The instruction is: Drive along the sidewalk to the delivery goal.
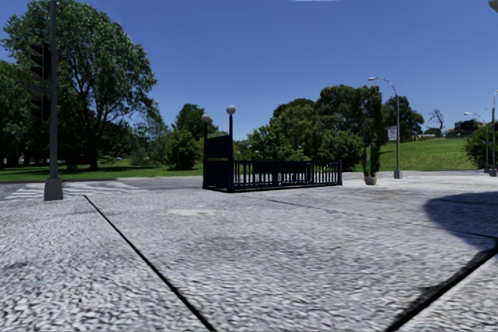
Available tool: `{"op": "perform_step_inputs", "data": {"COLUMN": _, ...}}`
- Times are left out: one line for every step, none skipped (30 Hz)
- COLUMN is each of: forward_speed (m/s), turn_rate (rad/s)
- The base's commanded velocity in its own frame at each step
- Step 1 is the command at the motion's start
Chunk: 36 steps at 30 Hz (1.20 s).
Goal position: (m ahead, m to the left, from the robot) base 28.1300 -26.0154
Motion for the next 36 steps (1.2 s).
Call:
{"op": "perform_step_inputs", "data": {"forward_speed": 1.94, "turn_rate": -0.45}}
{"op": "perform_step_inputs", "data": {"forward_speed": 1.94, "turn_rate": -0.45}}
{"op": "perform_step_inputs", "data": {"forward_speed": 1.94, "turn_rate": -0.45}}
{"op": "perform_step_inputs", "data": {"forward_speed": 1.94, "turn_rate": -0.45}}
{"op": "perform_step_inputs", "data": {"forward_speed": 1.94, "turn_rate": -0.45}}
{"op": "perform_step_inputs", "data": {"forward_speed": 1.94, "turn_rate": -0.45}}
{"op": "perform_step_inputs", "data": {"forward_speed": 1.94, "turn_rate": -0.45}}
{"op": "perform_step_inputs", "data": {"forward_speed": 1.94, "turn_rate": -0.45}}
{"op": "perform_step_inputs", "data": {"forward_speed": 1.94, "turn_rate": -0.45}}
{"op": "perform_step_inputs", "data": {"forward_speed": 1.94, "turn_rate": -0.45}}
{"op": "perform_step_inputs", "data": {"forward_speed": 1.94, "turn_rate": -0.45}}
{"op": "perform_step_inputs", "data": {"forward_speed": 1.94, "turn_rate": -0.45}}
{"op": "perform_step_inputs", "data": {"forward_speed": 1.94, "turn_rate": -0.45}}
{"op": "perform_step_inputs", "data": {"forward_speed": 1.94, "turn_rate": -0.45}}
{"op": "perform_step_inputs", "data": {"forward_speed": 1.94, "turn_rate": -0.45}}
{"op": "perform_step_inputs", "data": {"forward_speed": 1.94, "turn_rate": -0.45}}
{"op": "perform_step_inputs", "data": {"forward_speed": 1.94, "turn_rate": -0.45}}
{"op": "perform_step_inputs", "data": {"forward_speed": 1.94, "turn_rate": -0.45}}
{"op": "perform_step_inputs", "data": {"forward_speed": 1.94, "turn_rate": -0.45}}
{"op": "perform_step_inputs", "data": {"forward_speed": 1.94, "turn_rate": -0.45}}
{"op": "perform_step_inputs", "data": {"forward_speed": 1.94, "turn_rate": -0.45}}
{"op": "perform_step_inputs", "data": {"forward_speed": 1.94, "turn_rate": -0.45}}
{"op": "perform_step_inputs", "data": {"forward_speed": 1.94, "turn_rate": -0.45}}
{"op": "perform_step_inputs", "data": {"forward_speed": 1.94, "turn_rate": -0.45}}
{"op": "perform_step_inputs", "data": {"forward_speed": 1.94, "turn_rate": -0.45}}
{"op": "perform_step_inputs", "data": {"forward_speed": 1.94, "turn_rate": -0.45}}
{"op": "perform_step_inputs", "data": {"forward_speed": 1.94, "turn_rate": -0.45}}
{"op": "perform_step_inputs", "data": {"forward_speed": 1.94, "turn_rate": -0.45}}
{"op": "perform_step_inputs", "data": {"forward_speed": 1.94, "turn_rate": -0.45}}
{"op": "perform_step_inputs", "data": {"forward_speed": 1.94, "turn_rate": -0.45}}
{"op": "perform_step_inputs", "data": {"forward_speed": 1.94, "turn_rate": -0.45}}
{"op": "perform_step_inputs", "data": {"forward_speed": 1.94, "turn_rate": -0.45}}
{"op": "perform_step_inputs", "data": {"forward_speed": 1.94, "turn_rate": -0.45}}
{"op": "perform_step_inputs", "data": {"forward_speed": 1.94, "turn_rate": -0.45}}
{"op": "perform_step_inputs", "data": {"forward_speed": 1.94, "turn_rate": -0.45}}
{"op": "perform_step_inputs", "data": {"forward_speed": 1.94, "turn_rate": -0.45}}
